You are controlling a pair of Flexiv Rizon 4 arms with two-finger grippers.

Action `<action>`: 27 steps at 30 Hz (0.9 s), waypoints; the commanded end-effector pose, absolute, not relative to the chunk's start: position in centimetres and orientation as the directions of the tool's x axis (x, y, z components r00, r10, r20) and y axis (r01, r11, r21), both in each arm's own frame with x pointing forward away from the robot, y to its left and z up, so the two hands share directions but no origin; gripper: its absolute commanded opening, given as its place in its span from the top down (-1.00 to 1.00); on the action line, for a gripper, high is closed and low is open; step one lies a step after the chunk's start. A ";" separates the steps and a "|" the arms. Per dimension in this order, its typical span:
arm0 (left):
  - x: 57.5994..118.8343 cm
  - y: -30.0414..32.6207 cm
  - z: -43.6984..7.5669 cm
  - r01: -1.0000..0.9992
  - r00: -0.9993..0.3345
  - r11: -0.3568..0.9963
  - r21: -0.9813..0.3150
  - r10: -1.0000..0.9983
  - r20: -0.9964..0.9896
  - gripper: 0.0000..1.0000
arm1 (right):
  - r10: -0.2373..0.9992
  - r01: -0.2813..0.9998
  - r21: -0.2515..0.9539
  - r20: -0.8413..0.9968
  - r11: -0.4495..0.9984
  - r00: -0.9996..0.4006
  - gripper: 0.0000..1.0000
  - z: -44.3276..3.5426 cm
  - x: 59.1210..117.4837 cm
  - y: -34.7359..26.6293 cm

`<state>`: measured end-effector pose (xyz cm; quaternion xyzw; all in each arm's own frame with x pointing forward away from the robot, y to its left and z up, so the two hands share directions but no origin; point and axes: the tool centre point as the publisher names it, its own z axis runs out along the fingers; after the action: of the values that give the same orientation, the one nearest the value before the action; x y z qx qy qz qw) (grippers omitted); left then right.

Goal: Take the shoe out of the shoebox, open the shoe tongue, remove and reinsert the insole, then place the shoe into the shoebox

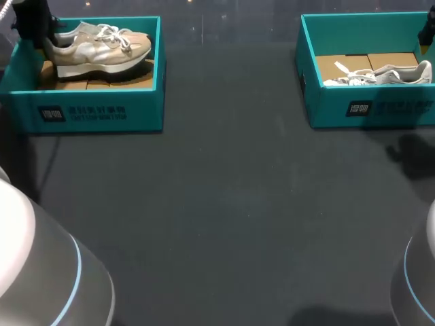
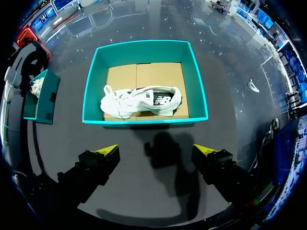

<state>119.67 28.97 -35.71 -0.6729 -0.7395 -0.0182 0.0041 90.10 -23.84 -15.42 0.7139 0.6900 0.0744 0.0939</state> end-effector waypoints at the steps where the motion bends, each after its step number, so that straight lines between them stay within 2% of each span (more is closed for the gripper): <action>1: 118.8 29.5 -33.5 0.994 -0.099 0.099 0.038 0.995 -0.008 1.00 | 0.999 0.971 0.237 -0.025 -0.031 0.038 -1.00 -15.5 90.1 -23.8; 16: 118.4 29.4 -26.0 0.980 -0.154 0.160 0.114 0.986 -0.061 1.00 | 0.999 0.971 0.237 -0.025 -0.031 0.038 -1.00 -15.5 90.1 -23.8; 27: 116.5 28.1 -20.6 0.980 -0.131 0.135 0.146 0.991 -0.039 1.00 | 0.999 0.971 0.237 -0.025 -0.031 0.038 -1.00 -15.5 90.1 -23.8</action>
<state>118.52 28.50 -23.14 -0.6562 -0.7520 -0.0244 -0.0577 90.10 -23.84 -15.44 0.7139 0.6899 0.0745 0.0938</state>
